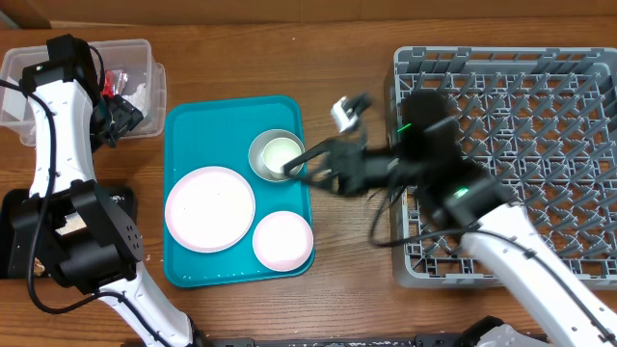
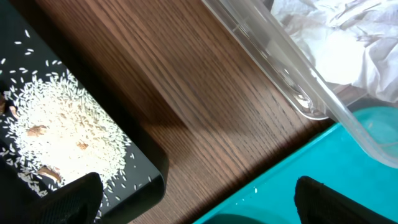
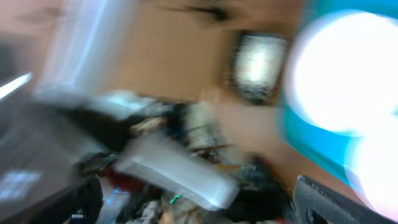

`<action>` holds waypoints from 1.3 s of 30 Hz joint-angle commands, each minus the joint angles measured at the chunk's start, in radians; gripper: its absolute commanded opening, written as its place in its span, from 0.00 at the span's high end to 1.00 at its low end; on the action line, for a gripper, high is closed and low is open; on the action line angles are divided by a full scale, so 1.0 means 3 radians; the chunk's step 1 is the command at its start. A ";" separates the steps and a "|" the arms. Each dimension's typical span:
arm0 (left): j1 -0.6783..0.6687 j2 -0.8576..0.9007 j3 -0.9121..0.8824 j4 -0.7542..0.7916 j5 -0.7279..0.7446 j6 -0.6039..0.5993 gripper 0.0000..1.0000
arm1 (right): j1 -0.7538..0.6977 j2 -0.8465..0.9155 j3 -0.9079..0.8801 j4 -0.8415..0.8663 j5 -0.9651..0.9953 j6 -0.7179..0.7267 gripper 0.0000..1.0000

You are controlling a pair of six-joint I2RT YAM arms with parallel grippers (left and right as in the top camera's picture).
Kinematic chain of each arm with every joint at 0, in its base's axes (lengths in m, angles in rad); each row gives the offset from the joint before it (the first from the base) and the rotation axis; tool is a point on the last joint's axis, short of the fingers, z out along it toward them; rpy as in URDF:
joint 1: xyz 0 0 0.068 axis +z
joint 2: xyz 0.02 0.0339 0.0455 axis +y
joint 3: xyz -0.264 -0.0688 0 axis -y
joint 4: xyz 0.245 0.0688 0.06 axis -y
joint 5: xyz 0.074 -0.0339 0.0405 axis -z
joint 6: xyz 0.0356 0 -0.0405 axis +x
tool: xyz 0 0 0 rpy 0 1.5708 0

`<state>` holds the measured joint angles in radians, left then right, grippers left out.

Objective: Sort waste into correct bins and load items into the dishwasher
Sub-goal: 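Move the right gripper from the rack over to the teal tray, then grasp the pink bowl on the teal tray with the right gripper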

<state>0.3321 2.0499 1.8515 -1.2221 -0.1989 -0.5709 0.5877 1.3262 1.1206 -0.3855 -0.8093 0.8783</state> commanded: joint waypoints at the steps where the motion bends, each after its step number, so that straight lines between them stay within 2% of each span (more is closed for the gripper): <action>1: 0.0014 0.0001 -0.0010 0.0003 -0.0020 -0.0043 0.00 | 0.0538 0.0095 0.0004 -0.0554 0.2530 -0.0104 0.01; 4: 0.0014 0.0001 -0.0010 0.0003 -0.0022 -0.0043 0.00 | 0.0917 0.0259 0.0005 -0.0732 0.2895 -0.0099 0.01; 10: 0.0014 0.0001 -0.0010 0.0003 -0.0020 -0.0043 0.00 | 0.1273 0.0711 0.0019 -0.0735 0.2869 -0.0047 0.01; 15: 0.0014 0.0001 -0.0010 0.0003 -0.0020 -0.0043 0.00 | 0.1452 0.0893 0.0019 -0.0425 0.2758 -0.0047 0.00; 18: 0.0014 0.0001 -0.0010 0.0003 -0.0022 -0.0043 0.00 | 0.1460 0.0893 0.0019 -0.0038 0.2504 -0.0051 0.00; 24: 0.0014 0.0001 -0.0010 0.0003 -0.0020 -0.0043 0.00 | 0.1559 0.1067 0.0022 0.0099 0.3024 -0.0408 0.00; 34: 0.0014 0.0001 -0.0010 0.0003 -0.0022 -0.0043 0.00 | 0.1865 0.1616 0.0234 -0.0095 0.3338 -0.0373 0.16; 39: 0.0014 0.0001 -0.0010 0.0003 -0.0020 -0.0043 0.00 | 0.1968 0.1724 0.0234 -0.0106 0.3386 -0.0313 0.37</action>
<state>0.3321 2.0499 1.8515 -1.2221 -0.1989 -0.5713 1.1599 1.8271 1.1557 -0.4191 0.1665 0.7788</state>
